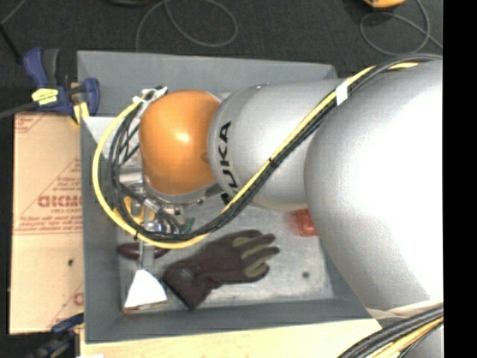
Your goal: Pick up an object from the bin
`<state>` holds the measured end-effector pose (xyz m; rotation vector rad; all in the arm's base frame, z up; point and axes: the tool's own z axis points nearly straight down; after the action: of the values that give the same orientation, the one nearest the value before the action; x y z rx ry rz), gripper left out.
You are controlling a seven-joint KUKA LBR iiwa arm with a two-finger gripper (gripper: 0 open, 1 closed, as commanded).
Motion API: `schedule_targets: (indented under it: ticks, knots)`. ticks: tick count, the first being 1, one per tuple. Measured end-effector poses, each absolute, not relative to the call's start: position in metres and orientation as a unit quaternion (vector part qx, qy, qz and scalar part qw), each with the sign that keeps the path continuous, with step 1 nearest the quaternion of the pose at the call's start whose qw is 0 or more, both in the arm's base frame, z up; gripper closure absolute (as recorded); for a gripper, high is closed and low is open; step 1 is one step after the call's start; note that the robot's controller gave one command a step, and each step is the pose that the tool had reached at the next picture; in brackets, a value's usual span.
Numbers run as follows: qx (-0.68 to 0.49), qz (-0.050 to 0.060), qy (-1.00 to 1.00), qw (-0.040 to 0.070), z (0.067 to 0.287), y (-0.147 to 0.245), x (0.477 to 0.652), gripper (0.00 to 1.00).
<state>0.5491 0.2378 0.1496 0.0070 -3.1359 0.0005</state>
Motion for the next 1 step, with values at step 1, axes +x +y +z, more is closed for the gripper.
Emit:
schedule_targets:
  ticks: [1]
  knots:
    - [0.0,-0.001,-1.0,-0.001,0.1545,0.2369,0.551,0.0]
